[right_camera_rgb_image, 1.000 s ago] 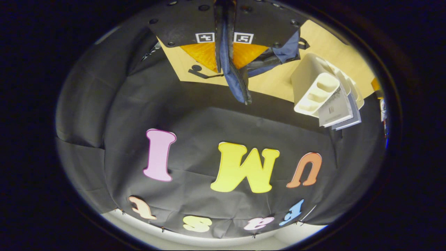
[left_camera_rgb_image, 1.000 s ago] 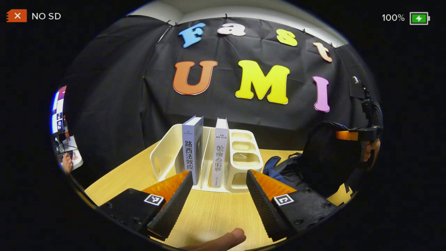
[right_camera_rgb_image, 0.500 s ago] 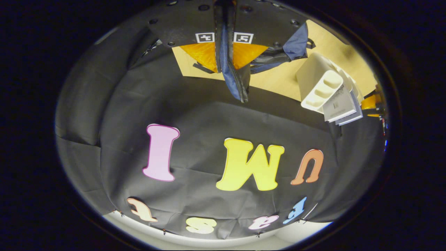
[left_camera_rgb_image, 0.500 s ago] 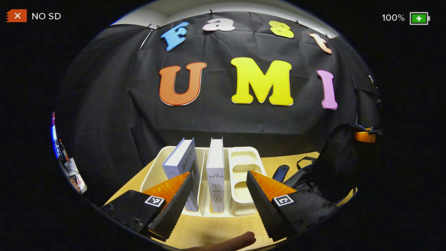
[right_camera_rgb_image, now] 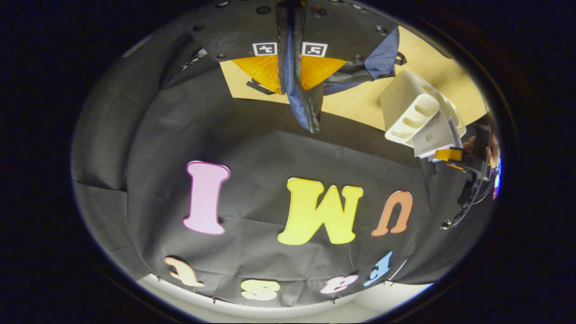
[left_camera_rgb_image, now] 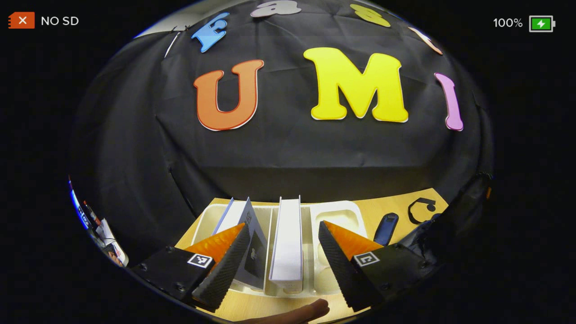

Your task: Open the schoolbag, grab two books from the bookshelf and put them into the schoolbag.

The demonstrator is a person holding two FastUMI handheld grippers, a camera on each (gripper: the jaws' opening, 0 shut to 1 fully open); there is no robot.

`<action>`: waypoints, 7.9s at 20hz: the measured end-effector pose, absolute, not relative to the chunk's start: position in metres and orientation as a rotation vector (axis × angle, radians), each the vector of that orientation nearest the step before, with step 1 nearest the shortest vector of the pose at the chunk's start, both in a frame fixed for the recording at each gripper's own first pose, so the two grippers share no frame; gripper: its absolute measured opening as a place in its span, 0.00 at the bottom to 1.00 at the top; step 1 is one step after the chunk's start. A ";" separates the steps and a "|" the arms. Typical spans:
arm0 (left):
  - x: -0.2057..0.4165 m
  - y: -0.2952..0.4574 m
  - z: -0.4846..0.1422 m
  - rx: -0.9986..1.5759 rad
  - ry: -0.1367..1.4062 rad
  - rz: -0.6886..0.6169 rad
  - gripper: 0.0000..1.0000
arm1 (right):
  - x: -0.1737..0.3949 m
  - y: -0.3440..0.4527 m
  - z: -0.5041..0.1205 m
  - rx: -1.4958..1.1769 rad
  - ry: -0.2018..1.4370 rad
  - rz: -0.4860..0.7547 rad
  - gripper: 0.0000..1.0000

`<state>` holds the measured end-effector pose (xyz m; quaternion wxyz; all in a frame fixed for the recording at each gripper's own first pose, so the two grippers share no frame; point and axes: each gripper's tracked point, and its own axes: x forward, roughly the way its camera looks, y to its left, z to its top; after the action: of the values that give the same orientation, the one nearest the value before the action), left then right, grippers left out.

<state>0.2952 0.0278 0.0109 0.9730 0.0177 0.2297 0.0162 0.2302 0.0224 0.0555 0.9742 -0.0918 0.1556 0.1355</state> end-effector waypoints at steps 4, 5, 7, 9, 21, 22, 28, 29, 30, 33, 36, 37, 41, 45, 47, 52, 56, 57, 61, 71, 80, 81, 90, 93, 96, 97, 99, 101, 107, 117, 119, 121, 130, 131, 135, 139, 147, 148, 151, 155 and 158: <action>0.318 0.019 -0.012 0.033 0.650 -0.008 0.97 | 0.225 0.014 0.050 -0.180 0.308 0.281 0.05; 0.318 0.020 -0.019 0.042 0.707 -0.004 0.97 | 0.223 0.013 0.049 -0.178 0.306 0.284 0.05; 0.317 0.028 -0.030 0.066 0.803 0.028 0.95 | 0.220 0.010 0.048 -0.169 0.300 0.290 0.05; 0.310 0.020 -0.044 0.077 0.903 -0.022 0.94 | 0.220 0.007 0.047 -0.163 0.299 0.292 0.05; 0.310 0.027 -0.082 0.092 1.082 -0.011 0.57 | 0.216 0.011 0.038 -0.163 0.303 0.307 0.05; 0.307 0.026 -0.083 0.085 1.088 -0.010 0.49 | 0.216 0.011 0.037 -0.161 0.306 0.305 0.05; 0.267 0.026 -0.072 0.041 1.047 -0.028 0.48 | 0.216 0.008 0.029 -0.170 0.308 0.296 0.05; 0.259 0.028 -0.068 0.030 1.035 -0.031 0.48 | 0.217 0.009 0.027 -0.172 0.313 0.295 0.05; 0.249 0.032 -0.065 0.024 1.029 -0.028 0.48 | 0.218 0.010 0.025 -0.171 0.316 0.294 0.05; 0.226 0.045 -0.055 -0.003 0.996 -0.002 0.48 | 0.221 0.014 0.020 -0.171 0.328 0.285 0.05; 0.196 0.048 -0.049 -0.070 0.995 -0.006 0.48 | 0.224 0.021 0.015 -0.171 0.335 0.288 0.05; 0.185 0.049 -0.047 -0.092 0.997 -0.013 0.48 | 0.224 0.023 0.015 -0.172 0.337 0.289 0.05; 0.146 0.044 -0.044 -0.157 0.994 -0.043 0.48 | 0.226 0.027 0.014 -0.178 0.338 0.287 0.05; 0.113 0.027 -0.044 -0.247 1.000 -0.102 0.48 | 0.228 0.028 0.015 -0.171 0.341 0.283 0.05; 0.104 0.019 -0.042 -0.282 0.982 -0.116 0.48 | 0.228 0.031 0.016 -0.154 0.349 0.293 0.05; 0.096 -0.030 -0.022 -0.422 0.920 -0.226 0.48 | 0.231 0.032 0.021 -0.147 0.358 0.289 0.05; 0.099 -0.083 -0.009 -0.503 0.877 -0.329 0.48 | 0.232 0.035 0.025 -0.155 0.360 0.282 0.08; 0.101 -0.099 -0.006 -0.539 0.867 -0.362 0.48 | 0.231 0.036 0.026 -0.155 0.365 0.281 0.05; 0.125 -0.156 -0.008 -0.670 0.844 -0.445 0.48 | 0.234 0.036 0.032 -0.208 0.361 0.266 0.05; 0.204 -0.233 -0.061 -0.940 0.809 -0.342 0.48 | 0.242 0.043 0.047 -0.219 0.368 0.252 0.05; 0.238 -0.337 -0.111 -1.088 0.805 -0.404 0.53 | 0.246 0.052 0.065 -0.271 0.356 0.265 0.05; 0.237 -0.349 -0.115 -1.101 0.798 -0.422 0.48 | 0.245 0.053 0.066 -0.270 0.353 0.270 0.02; 0.219 -0.404 -0.148 -1.061 0.759 -0.499 0.48 | 0.240 0.057 0.065 -0.273 0.329 0.281 0.05; 0.219 -0.389 -0.169 -0.881 0.796 -0.463 0.58 | 0.239 0.054 0.060 -0.272 0.330 0.287 0.05; 0.209 -0.376 -0.189 -0.771 0.846 -0.447 0.83 | 0.242 0.042 0.056 -0.257 0.328 0.273 0.05; 0.206 -0.374 -0.189 -0.757 0.862 -0.453 0.85 | 0.243 0.038 0.054 -0.252 0.332 0.270 0.05; 0.195 -0.364 -0.187 -0.705 0.873 -0.465 0.88 | 0.244 0.031 0.051 -0.243 0.334 0.263 0.05; 0.198 -0.354 -0.181 -0.583 0.830 -0.459 0.88 | 0.245 0.025 0.049 -0.245 0.339 0.255 0.05; 0.186 -0.315 -0.139 -0.402 0.713 -0.461 0.88 | 0.240 0.021 0.041 -0.239 0.336 0.264 0.05; 0.180 -0.181 -0.015 -0.219 0.317 -0.352 0.88 | 0.235 0.047 0.040 -0.266 0.340 0.304 0.05; 0.189 -0.152 0.005 -0.142 0.253 -0.295 0.89 | 0.232 0.052 0.039 -0.269 0.334 0.315 0.05; 0.192 -0.128 0.024 -0.094 0.223 -0.256 0.89 | 0.232 0.052 0.036 -0.262 0.340 0.322 0.05; 0.238 -0.011 0.070 0.014 0.192 -0.031 0.98 | 0.219 0.037 0.030 -0.243 0.340 0.321 0.05; 0.245 0.001 0.069 -0.006 0.223 -0.008 0.98 | 0.216 0.036 0.031 -0.241 0.335 0.318 0.05; 0.281 0.056 0.073 0.001 0.314 0.052 0.98 | 0.203 0.036 0.025 -0.218 0.339 0.333 0.05; 0.317 0.085 0.051 0.030 0.441 0.065 0.97 | 0.188 0.032 0.017 -0.204 0.358 0.325 0.05; 0.332 0.103 -0.010 0.045 0.776 0.042 0.96 | 0.163 0.030 0.009 -0.227 0.354 0.328 0.05; 0.333 0.102 -0.014 0.044 0.806 0.022 0.96 | 0.163 0.030 0.010 -0.221 0.356 0.329 0.09; 0.326 0.110 -0.026 0.075 0.922 0.043 0.94 | 0.163 0.032 0.007 -0.221 0.365 0.327 0.05; 0.327 0.118 -0.049 0.109 1.018 0.076 0.76 | 0.160 0.034 0.007 -0.220 0.359 0.328 0.05; 0.323 0.105 -0.054 0.066 1.048 0.027 0.57 | 0.157 0.031 0.006 -0.216 0.363 0.331 0.06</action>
<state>0.3227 0.1048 -0.0535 0.8653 0.0317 0.5001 0.0130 0.1575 0.0314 0.0057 0.9642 -0.1068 0.1795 0.1634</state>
